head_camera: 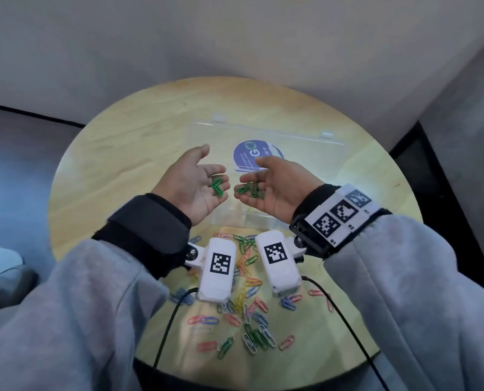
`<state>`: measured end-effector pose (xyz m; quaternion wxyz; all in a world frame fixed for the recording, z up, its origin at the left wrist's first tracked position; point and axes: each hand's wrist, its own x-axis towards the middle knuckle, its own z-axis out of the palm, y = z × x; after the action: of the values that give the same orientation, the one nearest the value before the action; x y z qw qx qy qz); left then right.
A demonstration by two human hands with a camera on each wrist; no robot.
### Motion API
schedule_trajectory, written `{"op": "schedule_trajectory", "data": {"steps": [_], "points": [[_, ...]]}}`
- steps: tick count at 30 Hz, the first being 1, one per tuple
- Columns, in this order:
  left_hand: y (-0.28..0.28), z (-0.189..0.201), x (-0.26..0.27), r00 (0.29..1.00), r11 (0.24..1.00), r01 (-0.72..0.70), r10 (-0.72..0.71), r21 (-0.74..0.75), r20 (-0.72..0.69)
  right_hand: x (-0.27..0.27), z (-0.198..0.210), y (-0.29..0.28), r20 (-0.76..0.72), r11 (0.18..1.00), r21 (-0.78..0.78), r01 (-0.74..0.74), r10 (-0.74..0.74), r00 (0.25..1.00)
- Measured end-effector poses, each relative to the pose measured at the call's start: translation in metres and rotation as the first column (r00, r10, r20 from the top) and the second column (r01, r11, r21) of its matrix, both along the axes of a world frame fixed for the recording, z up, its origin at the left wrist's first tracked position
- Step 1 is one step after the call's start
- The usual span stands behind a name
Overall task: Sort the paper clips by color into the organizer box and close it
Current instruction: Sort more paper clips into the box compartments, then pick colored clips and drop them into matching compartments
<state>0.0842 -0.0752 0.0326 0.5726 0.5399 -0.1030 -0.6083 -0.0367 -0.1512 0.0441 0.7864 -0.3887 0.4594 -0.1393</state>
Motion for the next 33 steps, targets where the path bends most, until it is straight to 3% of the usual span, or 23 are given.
{"op": "schedule_trajectory", "data": {"steps": [10, 14, 16, 18, 19, 20, 22, 23, 24, 26, 33], "points": [[-0.004, 0.002, -0.007, 1.000, 0.998, 0.022, -0.023, -0.055, -0.015, -0.002, 0.001, -0.003, -0.031, 0.994, -0.037, -0.098, 0.097, 0.995], [-0.001, 0.010, -0.017, 0.979, 0.992, 0.109, -0.096, -0.062, 0.180, -0.024, 0.007, 0.003, -0.114, 0.965, -0.228, -0.133, 0.109, 0.987], [0.003, 0.017, -0.029, 0.939, 0.984, 0.176, -0.155, -0.042, 0.307, -0.044, 0.006, 0.007, -0.234, 0.914, -0.326, -0.241, 0.169, 0.957], [0.008, 0.019, -0.043, 0.827, 0.951, 0.306, -0.281, 0.029, 0.487, -0.067, 0.003, 0.013, -0.447, 0.784, -0.438, -0.441, 0.235, 0.863], [0.011, 0.018, -0.050, 0.708, 0.915, 0.391, -0.366, 0.096, 0.604, -0.078, 0.000, 0.018, -0.557, 0.699, -0.459, -0.549, 0.255, 0.790], [0.015, 0.015, -0.058, 0.541, 0.862, 0.469, -0.452, 0.192, 0.709, -0.087, -0.003, 0.023, -0.650, 0.617, -0.452, -0.645, 0.267, 0.711], [0.025, 0.008, -0.072, 0.142, 0.727, 0.525, -0.586, 0.441, 0.797, -0.102, -0.010, 0.036, -0.801, 0.458, -0.384, -0.802, 0.268, 0.536], [0.030, 0.003, -0.079, -0.021, 0.668, 0.504, -0.624, 0.547, 0.781, -0.107, -0.014, 0.042, -0.855, 0.384, -0.341, -0.858, 0.253, 0.453], [0.036, -0.003, -0.085, -0.129, 0.625, 0.475, -0.647, 0.620, 0.751, -0.111, -0.018, 0.048, -0.883, 0.342, -0.305, -0.889, 0.247, 0.398], [0.046, -0.013, -0.093, -0.222, 0.576, 0.419, -0.685, 0.702, 0.694, -0.117, -0.027, 0.057, -0.901, 0.344, -0.255, -0.904, 0.253, 0.351], [0.054, -0.035, -0.099, -0.256, 0.585, 0.347, -0.693, 0.733, 0.674, -0.116, -0.053, 0.072, -0.931, 0.272, -0.253, -0.929, 0.192, 0.310]]}}
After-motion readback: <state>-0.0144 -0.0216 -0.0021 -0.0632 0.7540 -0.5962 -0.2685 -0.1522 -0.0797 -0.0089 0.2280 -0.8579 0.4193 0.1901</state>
